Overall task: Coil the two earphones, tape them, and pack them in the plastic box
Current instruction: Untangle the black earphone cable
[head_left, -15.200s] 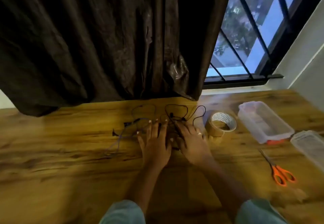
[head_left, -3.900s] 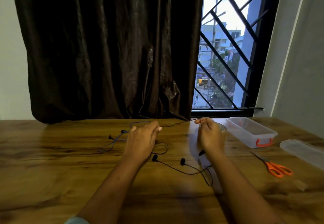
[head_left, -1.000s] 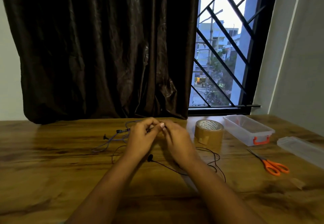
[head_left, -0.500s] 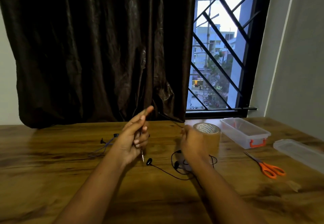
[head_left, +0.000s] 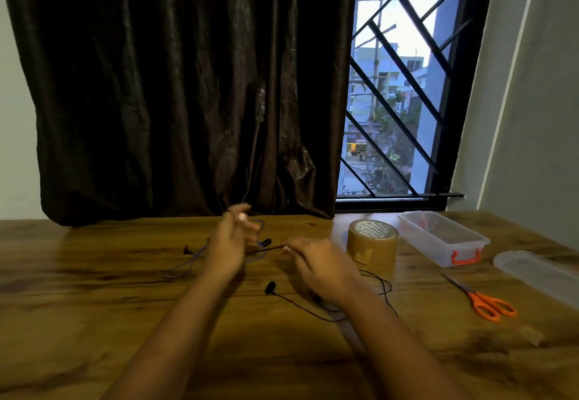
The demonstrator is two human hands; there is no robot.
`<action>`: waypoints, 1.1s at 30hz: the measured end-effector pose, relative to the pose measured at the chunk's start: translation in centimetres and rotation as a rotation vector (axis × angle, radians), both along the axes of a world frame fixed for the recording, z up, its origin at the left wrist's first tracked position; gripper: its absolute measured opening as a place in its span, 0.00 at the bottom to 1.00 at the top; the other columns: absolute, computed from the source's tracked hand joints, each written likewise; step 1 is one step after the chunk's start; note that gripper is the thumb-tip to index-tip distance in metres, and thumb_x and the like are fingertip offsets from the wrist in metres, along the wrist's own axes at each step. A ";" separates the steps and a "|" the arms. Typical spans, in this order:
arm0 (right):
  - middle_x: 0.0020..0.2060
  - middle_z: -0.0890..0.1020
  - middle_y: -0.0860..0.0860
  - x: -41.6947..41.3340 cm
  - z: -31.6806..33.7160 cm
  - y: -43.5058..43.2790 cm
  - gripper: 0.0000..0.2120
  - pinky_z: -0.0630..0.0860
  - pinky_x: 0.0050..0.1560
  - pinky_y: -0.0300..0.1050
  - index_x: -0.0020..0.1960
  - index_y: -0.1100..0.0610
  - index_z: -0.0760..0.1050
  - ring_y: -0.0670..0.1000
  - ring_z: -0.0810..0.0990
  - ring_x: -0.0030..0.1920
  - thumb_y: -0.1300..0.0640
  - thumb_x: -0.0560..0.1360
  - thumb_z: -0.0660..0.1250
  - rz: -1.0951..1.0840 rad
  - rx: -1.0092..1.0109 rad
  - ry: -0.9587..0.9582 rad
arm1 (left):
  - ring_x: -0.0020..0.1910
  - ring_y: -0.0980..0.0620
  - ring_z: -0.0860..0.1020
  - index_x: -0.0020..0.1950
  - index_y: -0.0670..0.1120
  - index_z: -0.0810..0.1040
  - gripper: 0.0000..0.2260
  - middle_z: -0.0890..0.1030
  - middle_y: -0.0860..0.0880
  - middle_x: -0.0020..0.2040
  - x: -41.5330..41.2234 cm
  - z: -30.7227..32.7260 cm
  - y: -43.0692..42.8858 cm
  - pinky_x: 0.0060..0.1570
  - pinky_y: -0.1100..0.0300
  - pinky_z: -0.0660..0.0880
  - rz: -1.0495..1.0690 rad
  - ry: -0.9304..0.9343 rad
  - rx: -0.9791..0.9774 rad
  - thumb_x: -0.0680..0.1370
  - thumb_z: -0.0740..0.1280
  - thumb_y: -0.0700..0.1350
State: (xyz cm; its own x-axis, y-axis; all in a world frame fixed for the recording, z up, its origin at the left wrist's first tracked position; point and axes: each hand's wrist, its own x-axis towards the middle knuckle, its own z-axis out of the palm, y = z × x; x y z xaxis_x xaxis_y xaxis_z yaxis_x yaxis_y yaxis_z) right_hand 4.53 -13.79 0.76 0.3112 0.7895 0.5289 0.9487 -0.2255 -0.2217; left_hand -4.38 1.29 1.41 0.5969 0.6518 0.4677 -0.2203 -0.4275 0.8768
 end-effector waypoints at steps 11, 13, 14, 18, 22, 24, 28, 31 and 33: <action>0.36 0.77 0.46 1.5 1.1 -1.8 0.12 0.59 0.27 0.33 0.49 0.50 0.74 0.46 0.74 0.32 0.46 0.80 0.55 -0.266 0.328 -0.140 | 0.19 0.57 0.58 0.39 0.45 0.72 0.22 0.63 0.53 0.24 -0.9 1.3 -4.5 0.21 0.67 0.55 -0.530 0.457 -0.136 0.80 0.50 0.59; 0.34 0.74 0.46 1.7 0.8 -1.7 0.11 0.59 0.26 0.35 0.49 0.51 0.73 0.47 0.72 0.33 0.47 0.80 0.55 -0.332 0.301 -0.070 | 0.19 0.59 0.54 0.41 0.45 0.70 0.18 0.60 0.53 0.24 -1.1 1.9 -5.1 0.19 0.71 0.50 -0.753 0.423 -0.340 0.81 0.51 0.55; 0.35 0.74 0.46 1.6 0.8 -1.7 0.11 0.62 0.27 0.38 0.49 0.50 0.73 0.48 0.74 0.34 0.47 0.80 0.54 -0.344 0.277 -0.025 | 0.18 0.60 0.54 0.42 0.44 0.70 0.16 0.60 0.53 0.23 -1.3 2.3 -5.3 0.18 0.72 0.50 -0.838 0.390 -0.415 0.80 0.52 0.53; 0.42 0.80 0.47 0.5 0.2 -0.9 0.09 0.72 0.38 0.44 0.53 0.50 0.74 0.50 0.78 0.41 0.55 0.79 0.57 -0.236 0.146 0.209 | 0.16 0.61 0.58 0.56 0.44 0.77 0.16 0.70 0.49 0.27 -1.5 3.1 -5.9 0.15 0.72 0.53 -0.930 0.168 -0.580 0.77 0.56 0.50; 0.44 0.82 0.55 -1.1 -1.0 0.9 0.11 0.77 0.46 0.54 0.49 0.56 0.76 0.56 0.80 0.44 0.54 0.79 0.55 -0.102 -0.077 0.207 | 0.26 0.55 0.78 0.68 0.48 0.69 0.18 0.83 0.47 0.41 -0.7 2.7 -5.4 0.24 0.66 0.73 -0.710 -0.160 -0.646 0.81 0.52 0.49; 0.45 0.82 0.54 -2.0 -1.4 1.5 0.12 0.77 0.47 0.54 0.49 0.55 0.75 0.54 0.80 0.44 0.51 0.81 0.54 0.013 -0.169 0.185 | 0.44 0.50 0.83 0.71 0.53 0.64 0.18 0.83 0.46 0.49 -0.4 2.3 -4.4 0.45 0.59 0.79 -0.578 -0.307 -0.657 0.82 0.50 0.49; 0.44 0.82 0.52 -1.8 -0.7 1.3 0.15 0.77 0.45 0.52 0.48 0.53 0.74 0.53 0.80 0.43 0.47 0.81 0.52 0.025 -0.196 0.101 | 0.57 0.52 0.79 0.75 0.59 0.51 0.20 0.83 0.49 0.52 -0.1 1.1 -1.9 0.59 0.56 0.71 -0.166 -0.121 -0.074 0.83 0.48 0.50; 0.43 0.82 0.50 -0.5 0.7 0.0 0.14 0.73 0.40 0.44 0.50 0.51 0.75 0.50 0.80 0.42 0.46 0.81 0.53 -0.056 -0.140 -0.031 | 0.47 0.52 0.82 0.75 0.58 0.53 0.20 0.83 0.48 0.45 -0.1 0.0 -1.2 0.52 0.59 0.74 -0.102 0.095 0.148 0.83 0.50 0.49; 0.42 0.82 0.48 0.4 1.4 -1.0 0.15 0.72 0.37 0.43 0.49 0.51 0.75 0.50 0.80 0.41 0.45 0.80 0.53 -0.141 0.012 -0.182 | 0.33 0.51 0.80 0.73 0.58 0.58 0.18 0.81 0.48 0.34 -0.1 -0.7 -1.3 0.39 0.58 0.75 -0.133 0.261 0.224 0.83 0.51 0.49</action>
